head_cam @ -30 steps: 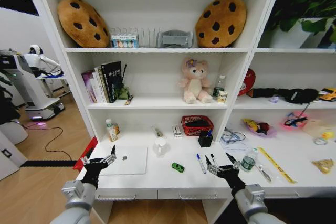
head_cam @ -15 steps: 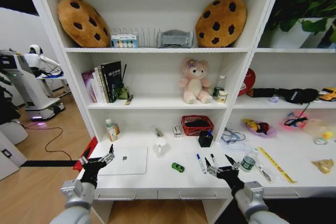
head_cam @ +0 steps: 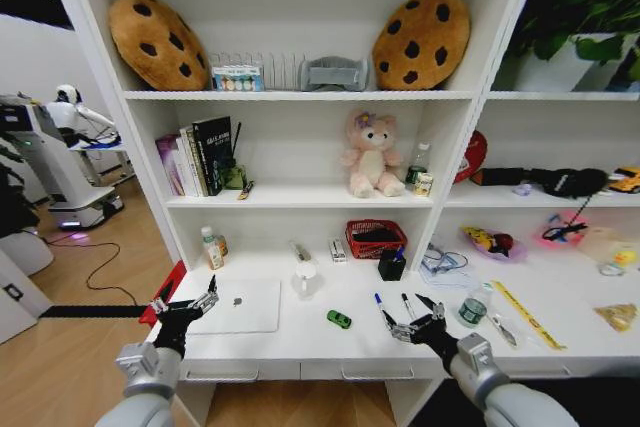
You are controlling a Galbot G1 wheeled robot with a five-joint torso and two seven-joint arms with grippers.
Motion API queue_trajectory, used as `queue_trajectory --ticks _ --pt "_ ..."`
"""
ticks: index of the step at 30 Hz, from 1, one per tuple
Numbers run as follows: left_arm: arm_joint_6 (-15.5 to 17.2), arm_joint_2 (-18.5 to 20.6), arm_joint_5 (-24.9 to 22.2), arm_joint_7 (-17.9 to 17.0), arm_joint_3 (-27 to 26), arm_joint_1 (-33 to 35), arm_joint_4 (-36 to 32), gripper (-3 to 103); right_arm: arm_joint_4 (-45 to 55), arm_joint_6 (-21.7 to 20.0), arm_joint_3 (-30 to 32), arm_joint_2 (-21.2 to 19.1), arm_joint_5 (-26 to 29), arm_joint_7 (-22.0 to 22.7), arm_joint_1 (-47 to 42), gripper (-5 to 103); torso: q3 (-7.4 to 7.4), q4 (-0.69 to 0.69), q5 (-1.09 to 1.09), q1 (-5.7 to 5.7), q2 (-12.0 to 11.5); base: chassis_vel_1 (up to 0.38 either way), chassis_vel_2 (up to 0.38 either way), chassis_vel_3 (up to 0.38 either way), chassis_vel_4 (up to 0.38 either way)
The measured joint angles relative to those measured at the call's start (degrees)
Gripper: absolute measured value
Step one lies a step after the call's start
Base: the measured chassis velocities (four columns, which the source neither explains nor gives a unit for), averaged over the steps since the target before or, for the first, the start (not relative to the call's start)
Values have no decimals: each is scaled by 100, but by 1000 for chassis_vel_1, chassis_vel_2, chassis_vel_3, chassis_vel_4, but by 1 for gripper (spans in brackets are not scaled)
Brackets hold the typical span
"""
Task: Organize the objects on the table.
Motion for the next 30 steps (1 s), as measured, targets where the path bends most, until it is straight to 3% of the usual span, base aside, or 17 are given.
queue_trajectory --ticks 11,20,22,25,30 --pt "5 3 -2 1 0 -1 3 100 93 -49 80 8 10 32 18 100 0 2 0 0 0 -26 -51 38 58" --pt "5 3 -2 5 2 -1 3 100 92 -48 70 3 27 30 47 100 0 2 3 0 0 -164 -225 180 226" --pt "5 3 -3 5 2 -1 4 100 65 -22 46 2 44 46 68 100 0 1 -5 0 0 -237 -261 242 266" --pt "5 3 -3 6 2 -1 4 100 -31 71 10 -18 66 97 108 100 0 1 4 0 0 -215 -238 213 247" --pt "5 3 -3 9 2 -1 3 100 -327 50 -33 -320 529 81 313 100 -1 0 4 0 0 -54 -138 123 100"
